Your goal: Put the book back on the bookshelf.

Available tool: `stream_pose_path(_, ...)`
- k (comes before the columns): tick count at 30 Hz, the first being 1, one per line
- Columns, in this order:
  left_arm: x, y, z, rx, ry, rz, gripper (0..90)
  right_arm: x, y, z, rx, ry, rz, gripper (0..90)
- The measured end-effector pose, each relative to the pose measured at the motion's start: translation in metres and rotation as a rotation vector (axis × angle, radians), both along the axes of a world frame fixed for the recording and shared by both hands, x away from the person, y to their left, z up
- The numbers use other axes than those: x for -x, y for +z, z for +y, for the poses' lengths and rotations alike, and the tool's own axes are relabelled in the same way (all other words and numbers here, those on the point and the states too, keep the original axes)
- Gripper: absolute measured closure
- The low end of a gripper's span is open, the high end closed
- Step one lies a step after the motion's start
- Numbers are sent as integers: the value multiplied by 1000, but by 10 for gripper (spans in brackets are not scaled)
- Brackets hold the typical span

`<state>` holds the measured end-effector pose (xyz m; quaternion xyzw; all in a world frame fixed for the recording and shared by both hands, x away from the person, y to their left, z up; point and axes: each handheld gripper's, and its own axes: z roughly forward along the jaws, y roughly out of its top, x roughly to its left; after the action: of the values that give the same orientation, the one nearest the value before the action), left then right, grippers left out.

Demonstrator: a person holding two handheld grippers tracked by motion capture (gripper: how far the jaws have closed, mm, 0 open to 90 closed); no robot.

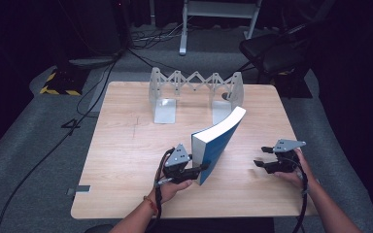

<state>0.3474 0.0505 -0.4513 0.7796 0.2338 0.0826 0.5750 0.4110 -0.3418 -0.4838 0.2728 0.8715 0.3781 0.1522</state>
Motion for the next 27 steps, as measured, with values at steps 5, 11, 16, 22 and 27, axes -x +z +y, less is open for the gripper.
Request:
stream_pose_path(5,-7,1,-19,-7,-74,-5,595,-2,-7,-10,-26,-24,40,311)
stream_pose_path(11,-12,3,-18,-19,-141,11,592,-2,-13,-13,-45,-25,54,310)
stream_pose_path(16,-14,5,-7,-24,-174,30,595,-2,-19,-12,-52,-17,55,307)
stream_pose_path(22,-15,7,2,-49,-205,27,595,-4,-20,-4,-31,7,27,287)
stream_pose_path(27,-15,10,7,-79,-246,25,595,-6,-20,6,-35,19,33,286)
